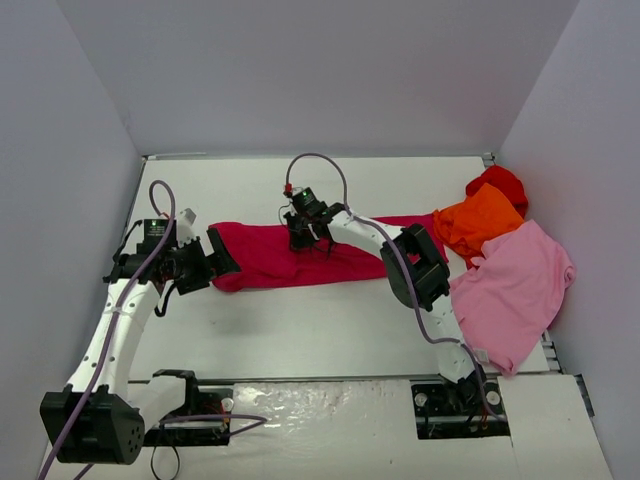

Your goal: Fold and stack the t-shirts

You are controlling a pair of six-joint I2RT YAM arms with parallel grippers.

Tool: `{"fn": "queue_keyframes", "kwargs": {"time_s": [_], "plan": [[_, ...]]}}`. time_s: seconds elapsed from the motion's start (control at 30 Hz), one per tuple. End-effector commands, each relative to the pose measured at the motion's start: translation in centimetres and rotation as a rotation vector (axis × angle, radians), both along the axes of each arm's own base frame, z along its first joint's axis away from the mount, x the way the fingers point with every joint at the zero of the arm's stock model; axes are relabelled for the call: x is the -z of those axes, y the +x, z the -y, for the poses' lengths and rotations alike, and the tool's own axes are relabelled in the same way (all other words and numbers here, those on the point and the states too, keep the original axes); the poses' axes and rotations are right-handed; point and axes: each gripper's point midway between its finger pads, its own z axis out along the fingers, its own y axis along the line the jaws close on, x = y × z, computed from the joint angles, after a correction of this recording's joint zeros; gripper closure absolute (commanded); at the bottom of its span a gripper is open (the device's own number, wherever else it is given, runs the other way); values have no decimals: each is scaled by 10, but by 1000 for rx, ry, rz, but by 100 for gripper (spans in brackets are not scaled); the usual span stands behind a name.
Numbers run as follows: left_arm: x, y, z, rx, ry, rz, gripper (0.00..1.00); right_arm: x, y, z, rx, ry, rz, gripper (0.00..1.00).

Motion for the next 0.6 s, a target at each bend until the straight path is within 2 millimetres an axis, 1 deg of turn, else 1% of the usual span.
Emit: {"fn": "queue_keyframes", "kwargs": {"time_s": [0.0, 0.03, 0.07, 0.1, 0.13, 0.23, 0.3, 0.37, 0.43, 0.57], "plan": [[-14, 3, -4, 4, 19, 59, 3, -1, -11, 33, 19, -126, -3, 92], [-15, 2, -4, 3, 20, 63, 3, -13, -10, 29, 21, -109, 17, 84], [-14, 2, -5, 1, 24, 64, 3, -31, -8, 24, 23, -83, 45, 77], [-13, 0, -5, 0, 25, 62, 3, -40, -7, 20, 24, -67, 58, 69], [-14, -1, -5, -2, 25, 68, 3, -55, -2, 13, 24, -43, 84, 65], [-13, -5, -6, -11, 24, 74, 3, -82, 3, -10, -16, 17, 133, 56], [-13, -8, -5, -19, 12, 81, 3, -92, 7, -27, -45, 55, 150, 54], [-16, -9, -3, -22, -1, 93, 3, -104, 15, -43, -71, 100, 168, 53], [-17, -11, -2, -23, -12, 92, 3, -88, 17, -53, -93, 109, 141, 53], [-16, -13, -1, -17, -13, 87, 3, -76, 19, -67, -124, 137, 116, 53]]}}
